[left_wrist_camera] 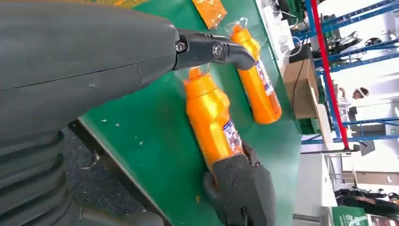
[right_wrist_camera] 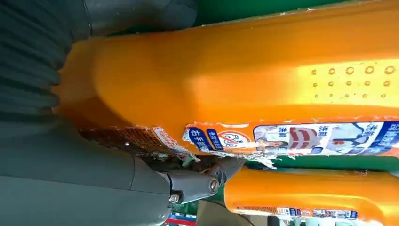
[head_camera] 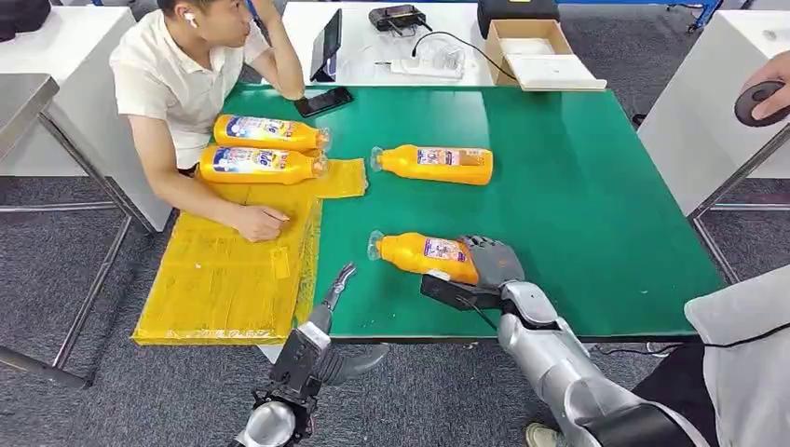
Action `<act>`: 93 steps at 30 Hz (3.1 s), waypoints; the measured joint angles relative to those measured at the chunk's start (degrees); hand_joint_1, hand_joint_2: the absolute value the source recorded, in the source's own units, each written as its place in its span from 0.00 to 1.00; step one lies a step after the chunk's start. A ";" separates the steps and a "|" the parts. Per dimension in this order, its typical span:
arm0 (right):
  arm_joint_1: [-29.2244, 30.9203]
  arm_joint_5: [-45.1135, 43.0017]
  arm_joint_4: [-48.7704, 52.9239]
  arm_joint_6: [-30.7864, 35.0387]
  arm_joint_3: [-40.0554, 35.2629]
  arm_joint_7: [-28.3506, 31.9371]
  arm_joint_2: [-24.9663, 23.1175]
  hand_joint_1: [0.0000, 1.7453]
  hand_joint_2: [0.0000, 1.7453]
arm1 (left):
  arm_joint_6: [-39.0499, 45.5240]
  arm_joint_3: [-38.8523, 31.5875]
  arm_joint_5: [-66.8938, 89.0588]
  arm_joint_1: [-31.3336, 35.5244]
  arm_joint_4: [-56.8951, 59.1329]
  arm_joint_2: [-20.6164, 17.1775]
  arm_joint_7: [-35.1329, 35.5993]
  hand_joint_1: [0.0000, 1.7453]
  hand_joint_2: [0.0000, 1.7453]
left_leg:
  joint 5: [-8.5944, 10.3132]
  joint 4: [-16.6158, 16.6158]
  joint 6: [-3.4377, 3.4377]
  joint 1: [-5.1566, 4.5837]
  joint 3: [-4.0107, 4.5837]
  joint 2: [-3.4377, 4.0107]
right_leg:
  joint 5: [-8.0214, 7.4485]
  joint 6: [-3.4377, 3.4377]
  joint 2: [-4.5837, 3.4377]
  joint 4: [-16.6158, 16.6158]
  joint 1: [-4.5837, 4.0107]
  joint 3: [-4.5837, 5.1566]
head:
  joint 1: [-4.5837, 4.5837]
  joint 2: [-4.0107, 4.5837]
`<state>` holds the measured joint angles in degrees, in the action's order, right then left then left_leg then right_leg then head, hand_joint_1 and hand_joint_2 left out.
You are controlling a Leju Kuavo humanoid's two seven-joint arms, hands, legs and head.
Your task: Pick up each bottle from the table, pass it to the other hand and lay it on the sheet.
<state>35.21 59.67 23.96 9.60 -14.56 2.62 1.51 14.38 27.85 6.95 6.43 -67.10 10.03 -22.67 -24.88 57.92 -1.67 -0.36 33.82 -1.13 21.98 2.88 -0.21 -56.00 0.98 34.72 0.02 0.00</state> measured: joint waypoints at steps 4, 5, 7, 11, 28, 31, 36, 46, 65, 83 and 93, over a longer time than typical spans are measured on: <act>0.20 -0.07 -0.13 -0.02 0.00 -0.02 0.09 0.97 1.00 | 0.00 -0.31 0.00 0.00 -0.04 0.00 -0.02 0.00 1.00 | -0.01 0.00 0.00 0.01 0.00 0.00 | 0.01 0.00 0.00 0.00 0.00 0.00 | 0.00 0.00; 0.24 -0.07 -0.13 -0.11 0.00 -0.04 0.09 1.00 1.00 | 0.00 -0.33 0.00 0.00 -0.04 0.00 -0.02 0.00 1.00 | -0.02 0.00 0.00 0.01 0.00 0.01 | 0.01 0.00 0.00 0.00 0.00 0.00 | 0.00 0.00; 0.30 -0.33 -0.17 -0.96 0.00 -0.22 0.13 0.99 1.00 | 0.00 -0.35 -0.09 0.00 -0.04 0.00 -0.02 0.00 1.00 | -0.04 0.00 0.01 0.01 0.01 0.00 | 0.04 0.00 0.00 0.00 0.00 0.02 | 0.00 0.02; 0.64 -2.14 -0.31 -3.89 0.00 0.15 0.39 1.00 1.00 | -0.28 -0.39 -0.20 0.00 -0.15 -0.11 -0.02 0.00 1.00 | -0.05 0.00 0.02 0.01 0.00 0.00 | 0.05 0.00 0.00 0.03 0.00 0.00 | 0.00 0.00; -4.74 -25.39 4.91 -5.11 5.22 24.73 -1.94 0.76 1.00 | 6.69 -7.45 -25.11 -0.92 -0.96 1.79 1.66 0.00 1.00 | -0.24 -0.01 0.12 0.11 -0.24 0.58 | 0.00 -0.02 -0.45 0.04 -0.13 -0.13 | 0.00 0.00; -7.51 -29.62 8.60 -3.18 5.22 26.03 -3.04 1.00 1.00 | 6.52 -8.63 -30.00 -1.27 -0.63 1.79 1.49 0.00 1.00 | -0.21 -0.02 0.14 0.14 -0.14 0.58 | 0.00 -0.02 -0.44 0.02 -0.16 -0.03 | -0.02 0.00; -14.54 -40.04 24.00 4.90 2.84 26.91 -5.29 1.00 1.00 | -1.10 -10.30 -44.11 -3.25 -3.52 0.92 6.06 0.00 1.00 | -0.15 -0.01 0.14 0.15 0.51 0.47 | 0.01 -0.02 -0.41 -0.03 -0.12 0.50 | 0.02 0.00; -15.30 -40.65 27.23 4.76 0.28 27.80 -5.36 1.00 1.00 | -5.73 -9.86 -45.59 -3.82 -6.54 0.11 6.78 0.00 1.00 | -0.19 -0.01 0.13 0.10 0.60 0.47 | 0.02 -0.01 -0.41 -0.01 -0.06 0.61 | 0.00 0.00; -12.84 -33.59 16.94 -0.24 -11.70 31.65 -11.61 1.00 1.00 | -23.26 -7.00 -40.70 -3.54 -6.45 -0.55 5.64 0.00 1.00 | -0.18 -0.02 0.14 0.14 0.74 0.52 | 0.03 -0.04 -0.42 -0.04 -0.11 0.81 | 0.02 0.00; -10.17 -31.47 13.77 -0.35 -20.83 30.95 -13.92 1.00 1.00 | -22.71 -7.37 -42.12 -1.17 -0.55 -0.61 7.13 0.00 1.00 | -0.18 -0.02 0.14 0.11 0.77 0.51 | 0.03 -0.03 -0.42 -0.03 -0.07 0.84 | 0.02 0.00; -9.43 -33.49 12.04 -0.61 -23.17 30.80 -14.40 0.89 1.00 | -21.62 -7.94 -42.95 -1.74 -0.17 -0.44 5.11 1.00 1.00 | -0.18 -0.02 0.14 0.11 0.77 0.53 | 0.03 -0.03 -0.42 -0.03 -0.07 0.86 | 0.02 0.00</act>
<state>25.78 26.18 36.00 8.98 -37.73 33.42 -12.90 -7.23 19.91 -36.00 4.69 -67.28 9.60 -17.55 -25.05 57.90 -1.53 -0.25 34.59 -0.61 22.01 2.85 -0.63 -56.03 0.92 35.57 0.04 0.00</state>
